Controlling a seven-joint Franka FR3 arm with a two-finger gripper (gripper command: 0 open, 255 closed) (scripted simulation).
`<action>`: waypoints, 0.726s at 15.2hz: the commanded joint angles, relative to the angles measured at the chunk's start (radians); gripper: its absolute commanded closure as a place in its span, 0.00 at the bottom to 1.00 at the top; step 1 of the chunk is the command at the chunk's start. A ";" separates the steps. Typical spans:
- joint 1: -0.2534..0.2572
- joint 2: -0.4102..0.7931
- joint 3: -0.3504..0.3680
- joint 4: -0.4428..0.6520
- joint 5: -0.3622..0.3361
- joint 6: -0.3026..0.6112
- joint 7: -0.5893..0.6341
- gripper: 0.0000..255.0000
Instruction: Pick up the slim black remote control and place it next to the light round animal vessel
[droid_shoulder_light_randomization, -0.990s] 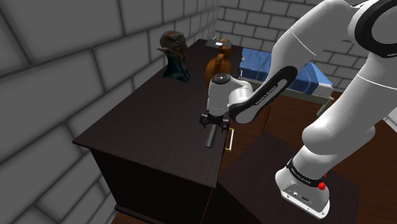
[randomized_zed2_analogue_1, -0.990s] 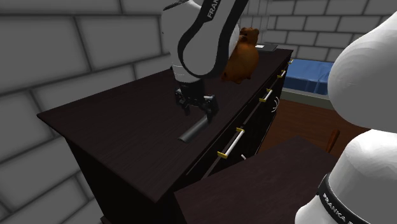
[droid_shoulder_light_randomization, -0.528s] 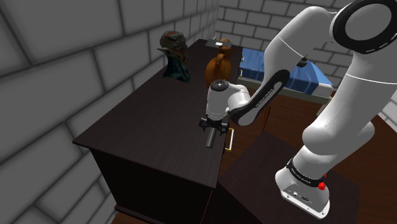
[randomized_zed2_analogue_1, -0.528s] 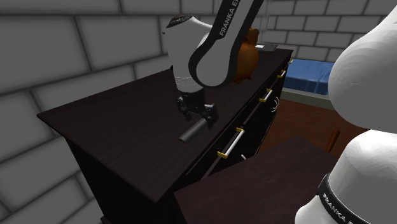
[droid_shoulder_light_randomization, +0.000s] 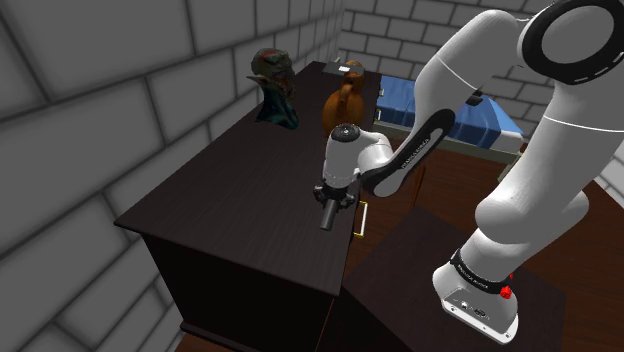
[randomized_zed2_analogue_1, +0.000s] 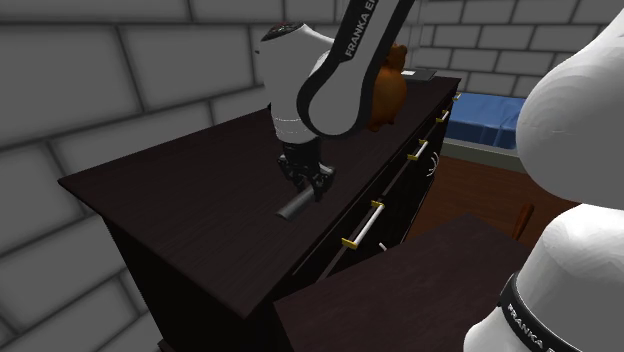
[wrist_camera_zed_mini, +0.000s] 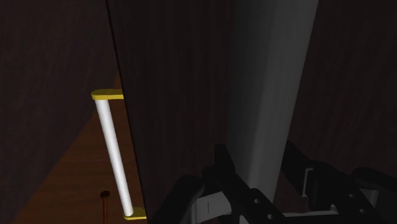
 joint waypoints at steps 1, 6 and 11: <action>0.000 0.004 -0.001 -0.006 -0.001 -0.028 0.000 1.00; -0.006 -0.016 0.005 -0.025 0.015 -0.020 -0.010 1.00; -0.021 -0.055 0.036 -0.020 0.099 -0.042 -0.077 1.00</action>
